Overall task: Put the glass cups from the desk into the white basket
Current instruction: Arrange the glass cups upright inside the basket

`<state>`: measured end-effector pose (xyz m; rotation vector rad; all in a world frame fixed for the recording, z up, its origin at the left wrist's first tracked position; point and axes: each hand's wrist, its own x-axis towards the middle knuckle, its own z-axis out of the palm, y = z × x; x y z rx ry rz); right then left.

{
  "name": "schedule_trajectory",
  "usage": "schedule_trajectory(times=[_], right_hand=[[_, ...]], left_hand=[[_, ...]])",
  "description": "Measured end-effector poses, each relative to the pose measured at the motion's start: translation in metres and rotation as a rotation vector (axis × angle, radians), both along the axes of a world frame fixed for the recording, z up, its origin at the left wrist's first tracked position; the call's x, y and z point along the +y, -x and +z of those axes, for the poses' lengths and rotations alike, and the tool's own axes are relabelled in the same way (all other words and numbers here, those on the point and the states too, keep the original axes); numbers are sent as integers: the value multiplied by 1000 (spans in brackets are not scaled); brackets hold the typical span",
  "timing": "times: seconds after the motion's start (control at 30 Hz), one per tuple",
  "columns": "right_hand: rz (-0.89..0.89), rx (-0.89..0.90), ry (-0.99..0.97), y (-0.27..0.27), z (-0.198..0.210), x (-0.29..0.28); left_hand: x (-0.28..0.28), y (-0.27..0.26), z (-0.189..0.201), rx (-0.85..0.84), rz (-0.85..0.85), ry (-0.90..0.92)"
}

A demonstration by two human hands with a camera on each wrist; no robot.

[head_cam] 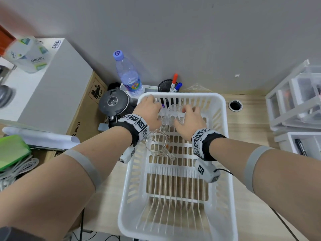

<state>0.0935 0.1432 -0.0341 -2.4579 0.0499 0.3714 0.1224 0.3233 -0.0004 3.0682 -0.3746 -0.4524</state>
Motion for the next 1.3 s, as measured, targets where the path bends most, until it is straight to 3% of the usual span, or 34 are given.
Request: schedule_trajectory(times=[0.13,0.27,0.33,0.47,0.67,1.3], right_hand=[[42,-134,13,5,25,-9],[470,286,-29,27,23,-6],[533,499,-74,40,10,-1],[413,614,-113,55,-10,13],[340,593,-92,57,-13,25],[371,634,-44,50,14,4]], left_hand=[[7,2,14,-7,21,-9],[14,3,17,54,-20,-93],[12,4,17,88,-45,-124],[6,7,13,123,-86,-179],[4,11,11,125,-88,-182],[-1,13,24,191,-24,-138]])
